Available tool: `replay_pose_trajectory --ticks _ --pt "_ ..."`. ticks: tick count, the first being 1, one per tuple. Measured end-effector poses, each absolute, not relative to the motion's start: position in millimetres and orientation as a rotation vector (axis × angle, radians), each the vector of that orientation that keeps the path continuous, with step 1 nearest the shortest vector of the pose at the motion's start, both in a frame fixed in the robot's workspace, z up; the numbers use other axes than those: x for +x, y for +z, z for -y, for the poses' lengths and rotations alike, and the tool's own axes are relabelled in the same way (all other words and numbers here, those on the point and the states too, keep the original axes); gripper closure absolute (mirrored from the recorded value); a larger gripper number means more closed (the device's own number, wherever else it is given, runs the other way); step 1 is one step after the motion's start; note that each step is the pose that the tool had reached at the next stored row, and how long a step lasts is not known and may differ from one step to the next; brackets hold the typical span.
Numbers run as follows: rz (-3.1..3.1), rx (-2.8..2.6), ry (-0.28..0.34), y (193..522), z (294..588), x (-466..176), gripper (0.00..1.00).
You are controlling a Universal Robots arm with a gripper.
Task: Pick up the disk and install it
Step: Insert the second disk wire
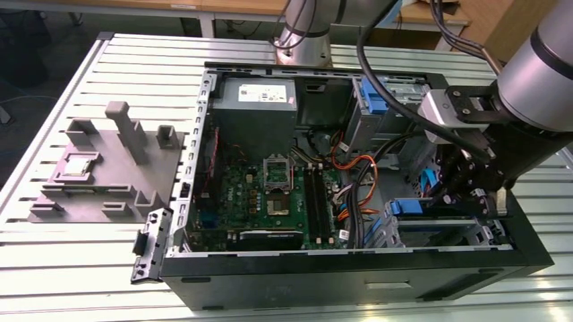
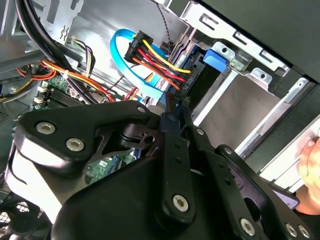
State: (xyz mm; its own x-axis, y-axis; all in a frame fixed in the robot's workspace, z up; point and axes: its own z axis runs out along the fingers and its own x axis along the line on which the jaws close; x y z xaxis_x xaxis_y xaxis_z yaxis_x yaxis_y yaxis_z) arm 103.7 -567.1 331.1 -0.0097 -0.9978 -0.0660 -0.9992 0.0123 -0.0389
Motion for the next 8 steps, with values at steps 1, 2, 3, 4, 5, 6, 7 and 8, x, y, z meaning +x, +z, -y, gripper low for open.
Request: replay_pose_trajectory --ticks 1,2,3,4,5,6,7,8 --pt "-2.181 -2.157 0.029 330.2 567.1 103.7 0.84" --pt "-2.181 -2.157 0.028 329.2 567.1 103.7 0.84" --pt "-2.181 -2.157 0.027 328.6 567.2 103.7 0.84" --pt "-2.181 -2.158 0.027 328.4 567.1 103.7 0.84" --pt "-2.181 -2.157 0.028 328.2 567.1 103.7 0.84" --pt "-2.181 -2.157 0.028 327.8 567.1 103.8 0.84" --pt "-2.181 -2.157 0.028 327.5 567.1 103.7 0.84" --pt "-2.181 -2.157 0.028 327.5 567.1 103.7 0.84"
